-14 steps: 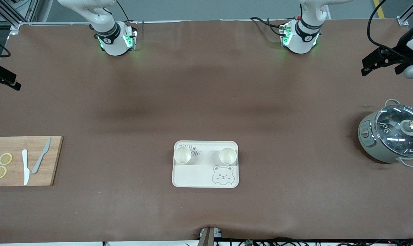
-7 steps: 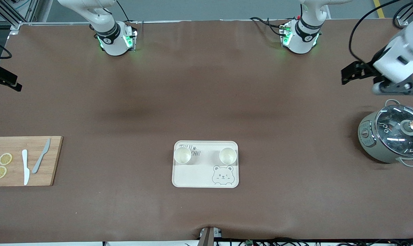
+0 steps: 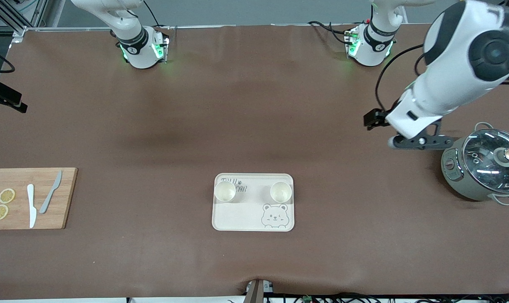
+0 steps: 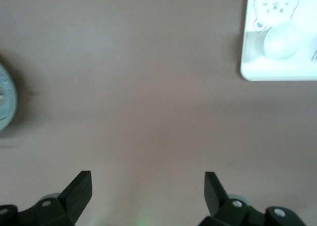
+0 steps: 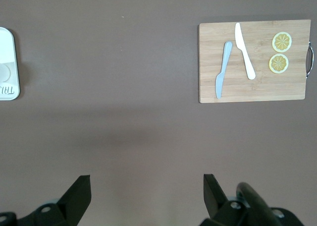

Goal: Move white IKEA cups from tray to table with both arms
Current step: 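Reach the left gripper over the white paper cup on the tray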

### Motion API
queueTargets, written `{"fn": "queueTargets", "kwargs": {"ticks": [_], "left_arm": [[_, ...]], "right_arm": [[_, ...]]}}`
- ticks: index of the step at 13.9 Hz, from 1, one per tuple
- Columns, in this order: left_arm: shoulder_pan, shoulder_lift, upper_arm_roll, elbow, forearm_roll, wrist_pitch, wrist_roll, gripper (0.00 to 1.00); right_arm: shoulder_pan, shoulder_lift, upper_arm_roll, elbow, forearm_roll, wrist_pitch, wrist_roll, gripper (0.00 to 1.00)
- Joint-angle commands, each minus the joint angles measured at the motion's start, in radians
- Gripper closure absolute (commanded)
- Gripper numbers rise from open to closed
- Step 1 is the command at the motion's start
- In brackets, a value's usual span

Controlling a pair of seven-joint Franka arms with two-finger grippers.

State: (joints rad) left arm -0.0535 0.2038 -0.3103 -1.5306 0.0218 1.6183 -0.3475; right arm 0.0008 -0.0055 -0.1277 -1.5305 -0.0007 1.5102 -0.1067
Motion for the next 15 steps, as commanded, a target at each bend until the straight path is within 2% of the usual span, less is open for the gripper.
{"fn": "queueTargets", "kwargs": {"ticks": [1,5,7,11,15], "left_arm": [[-0.055,0.064,-0.001,0.004,-0.007,0.098,-0.108,0.0],[-0.127,0.192,0.003,0.021,-0.005,0.236,-0.253,0.0],[-0.15,0.261,0.004,0.056,0.03,0.264,-0.301,0.0],[-0.189,0.347,0.004,0.125,0.052,0.285,-0.34,0.0],[-0.22,0.413,0.01,0.129,0.067,0.422,-0.404,0.0]], "right_arm": [[-0.021,0.004,0.016,0.01,-0.012,-0.002,-0.011,0.0],[-0.016,0.009,0.017,0.012,-0.005,0.002,-0.013,0.0],[-0.013,0.027,0.017,0.016,-0.007,0.002,-0.014,0.0],[-0.007,0.056,0.02,0.018,-0.004,0.008,-0.013,0.0],[-0.002,0.093,0.022,0.016,0.011,0.008,-0.011,0.0]]}}
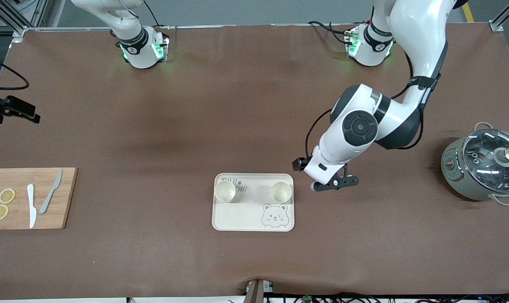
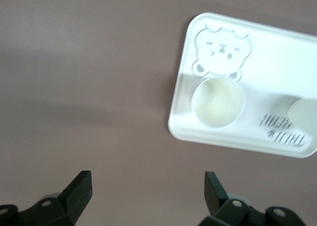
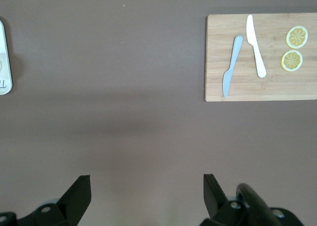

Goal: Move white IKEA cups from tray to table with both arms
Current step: 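Reach the left gripper over the white paper cup on the tray, then grasp the cup with the left gripper while the right gripper reaches the tray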

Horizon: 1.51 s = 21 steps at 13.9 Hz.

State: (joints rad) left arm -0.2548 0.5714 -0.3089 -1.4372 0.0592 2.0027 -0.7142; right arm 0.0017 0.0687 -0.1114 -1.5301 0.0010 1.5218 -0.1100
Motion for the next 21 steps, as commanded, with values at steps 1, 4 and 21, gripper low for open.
{"fn": "queueTargets", "kwargs": {"ticks": [1,4,21], "left_arm": [[-0.018,0.057,0.01,0.035,0.031,0.062,-0.037,0.0],[-0.035,0.114,0.01,0.035,0.08,0.154,-0.085,0.0],[-0.061,0.266,0.013,0.034,0.12,0.355,-0.157,1.0]], "right_arm": [[-0.005,0.019,0.006,0.016,0.013,-0.002,-0.008,0.0],[-0.008,0.025,0.006,0.016,0.033,0.006,-0.008,0.0],[-0.003,0.203,0.006,0.018,0.065,0.15,-0.046,0.0]]}}
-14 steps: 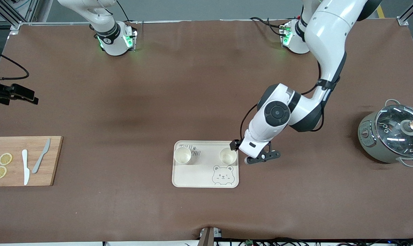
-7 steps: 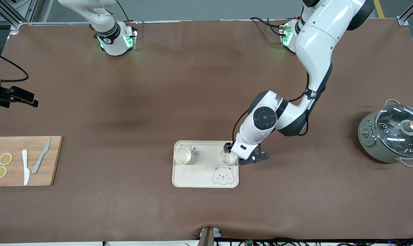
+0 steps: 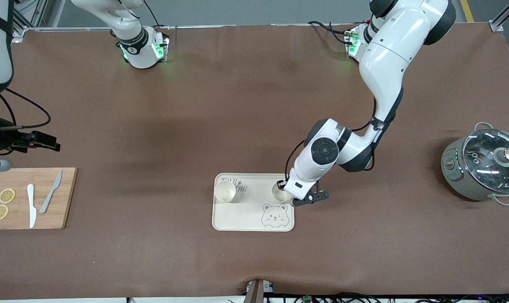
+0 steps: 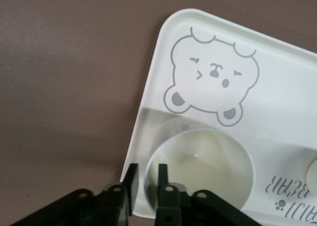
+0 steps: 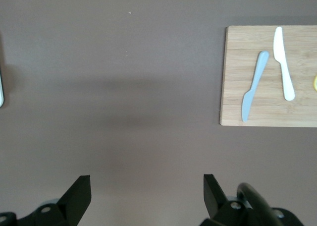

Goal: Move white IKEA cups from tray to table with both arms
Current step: 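Grasp the cup with the left gripper while the right gripper reaches the tray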

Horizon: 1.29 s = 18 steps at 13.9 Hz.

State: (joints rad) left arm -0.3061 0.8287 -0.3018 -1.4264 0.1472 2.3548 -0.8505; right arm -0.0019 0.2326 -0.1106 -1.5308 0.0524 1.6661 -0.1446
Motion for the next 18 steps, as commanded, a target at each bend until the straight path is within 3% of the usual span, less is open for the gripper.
{"fn": "queueTargets", "kwargs": {"ticks": [1,8,11,13,18], "left_arm": [[-0.01,0.007,0.006,0.023,0.032,0.003,-0.019,1.0],[0.012,-0.054,0.006,0.024,0.055,-0.008,-0.015,1.0],[0.028,-0.079,0.006,0.018,0.057,-0.028,-0.015,1.0],[0.031,-0.089,0.006,0.018,0.057,-0.054,-0.015,1.0],[0.091,-0.157,0.004,-0.003,0.057,-0.181,0.02,1.0]], "right_arm": [[0.005,0.054,0.005,0.017,0.017,0.021,-0.012,0.0],[0.078,0.157,0.005,0.015,0.133,0.152,-0.001,0.0],[0.134,0.201,0.005,0.008,0.139,0.194,0.013,0.0],[0.177,0.229,0.005,0.008,0.147,0.231,0.098,0.0],[0.279,0.327,0.005,-0.005,0.266,0.346,0.301,0.0]]}}
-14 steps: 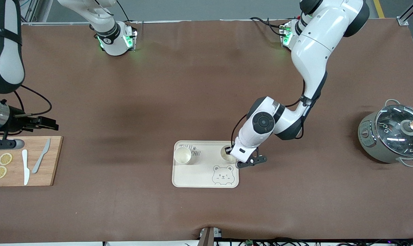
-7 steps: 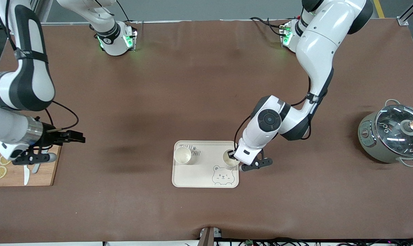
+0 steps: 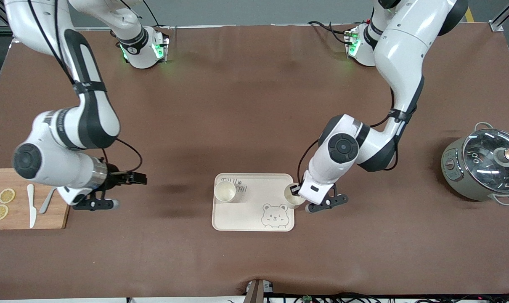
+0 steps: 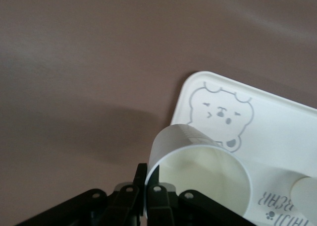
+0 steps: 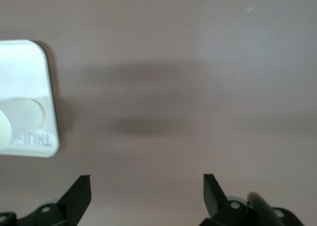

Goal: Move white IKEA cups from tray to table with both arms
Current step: 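Lift the cup with the left gripper while the right gripper grasps the other cup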

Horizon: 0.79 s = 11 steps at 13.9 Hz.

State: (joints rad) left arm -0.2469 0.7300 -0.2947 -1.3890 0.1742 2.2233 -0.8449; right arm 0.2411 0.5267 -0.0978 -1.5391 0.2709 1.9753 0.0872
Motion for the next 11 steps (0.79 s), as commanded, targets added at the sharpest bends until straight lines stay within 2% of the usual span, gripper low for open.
{"fn": "queueTargets", "kwargs": {"ticks": [1,6,11], "left_arm": [[0.058,-0.069,-0.004,-0.054,0.028,-0.066,0.039,1.0],[0.185,-0.156,-0.009,-0.22,0.03,-0.085,0.199,1.0],[0.285,-0.184,-0.009,-0.34,0.031,-0.076,0.253,1.0]], "right_arm": [[0.062,0.045,-0.008,0.005,0.05,0.058,0.11,0.0],[0.193,0.088,-0.008,0.007,0.05,0.187,0.287,0.0],[0.291,0.151,-0.008,0.014,0.05,0.336,0.442,0.0]]}}
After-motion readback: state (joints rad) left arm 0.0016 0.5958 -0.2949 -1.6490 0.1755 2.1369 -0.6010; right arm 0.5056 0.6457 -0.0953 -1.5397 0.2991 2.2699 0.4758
